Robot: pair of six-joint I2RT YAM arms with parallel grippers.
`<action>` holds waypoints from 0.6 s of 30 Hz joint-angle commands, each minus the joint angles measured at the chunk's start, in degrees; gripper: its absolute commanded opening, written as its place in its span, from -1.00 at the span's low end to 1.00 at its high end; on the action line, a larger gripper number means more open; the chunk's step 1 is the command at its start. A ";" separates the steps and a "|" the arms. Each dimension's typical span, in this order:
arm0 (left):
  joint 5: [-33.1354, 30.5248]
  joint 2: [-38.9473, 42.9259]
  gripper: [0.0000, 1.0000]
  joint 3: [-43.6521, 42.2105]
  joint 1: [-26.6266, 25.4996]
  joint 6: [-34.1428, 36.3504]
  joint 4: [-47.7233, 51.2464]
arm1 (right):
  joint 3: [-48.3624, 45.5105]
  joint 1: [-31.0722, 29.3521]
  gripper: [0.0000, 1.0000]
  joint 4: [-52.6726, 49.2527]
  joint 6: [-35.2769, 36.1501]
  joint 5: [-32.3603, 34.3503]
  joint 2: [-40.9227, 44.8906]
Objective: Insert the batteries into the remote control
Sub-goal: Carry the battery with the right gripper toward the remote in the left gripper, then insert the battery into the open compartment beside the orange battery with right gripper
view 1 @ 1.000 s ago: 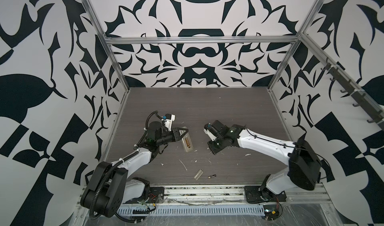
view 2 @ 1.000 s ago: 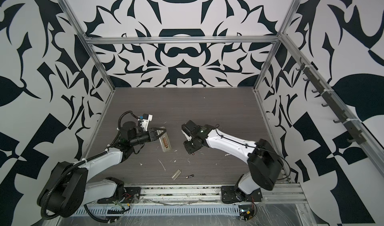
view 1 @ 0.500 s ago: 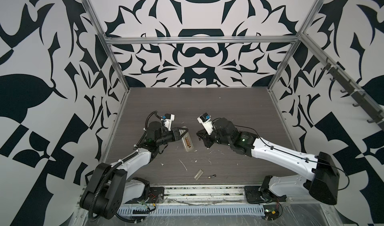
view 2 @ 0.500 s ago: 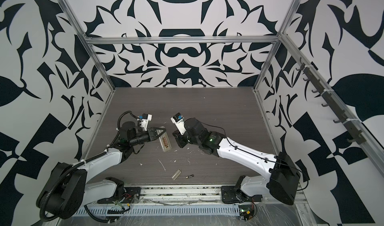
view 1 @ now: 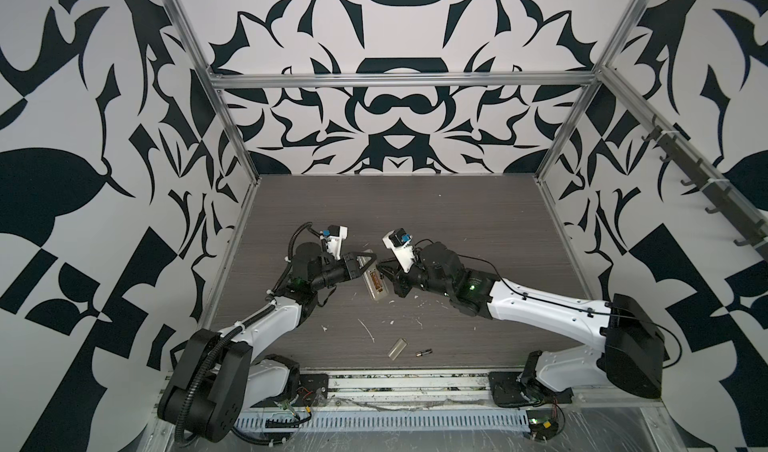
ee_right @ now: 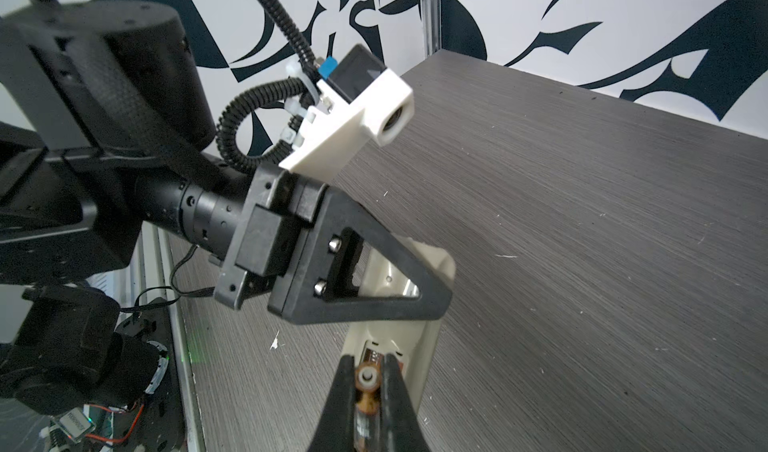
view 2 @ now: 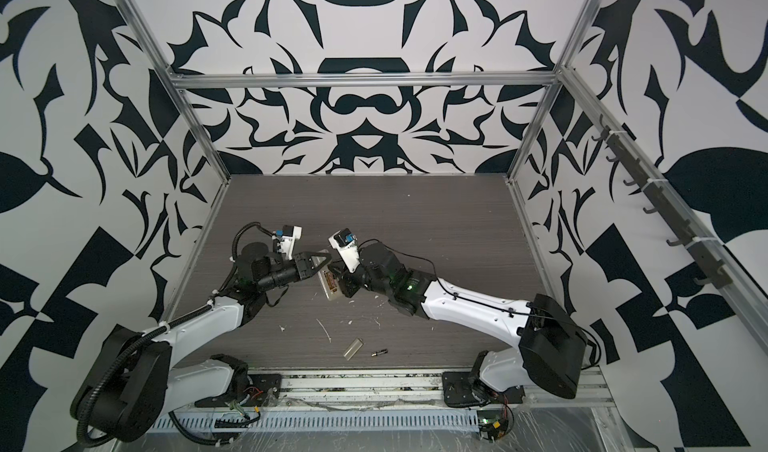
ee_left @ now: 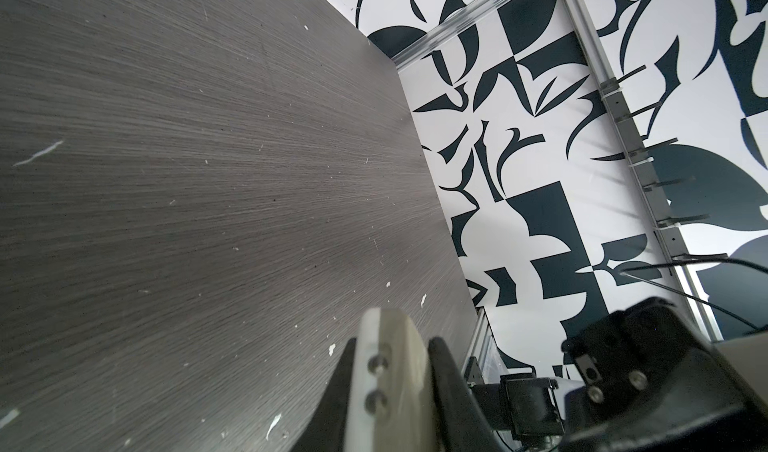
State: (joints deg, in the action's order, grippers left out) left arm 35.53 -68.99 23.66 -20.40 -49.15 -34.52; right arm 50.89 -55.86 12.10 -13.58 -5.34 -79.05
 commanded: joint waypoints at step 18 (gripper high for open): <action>0.26 1.30 -1.00 0.39 -0.21 -2.52 -3.58 | -1.15 -0.61 -1.00 6.71 0.89 0.95 -2.05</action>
State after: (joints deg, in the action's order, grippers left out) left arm 35.55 -68.77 23.66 -20.40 -51.20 -36.18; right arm 49.84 -56.14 15.75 -13.34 -5.10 -81.52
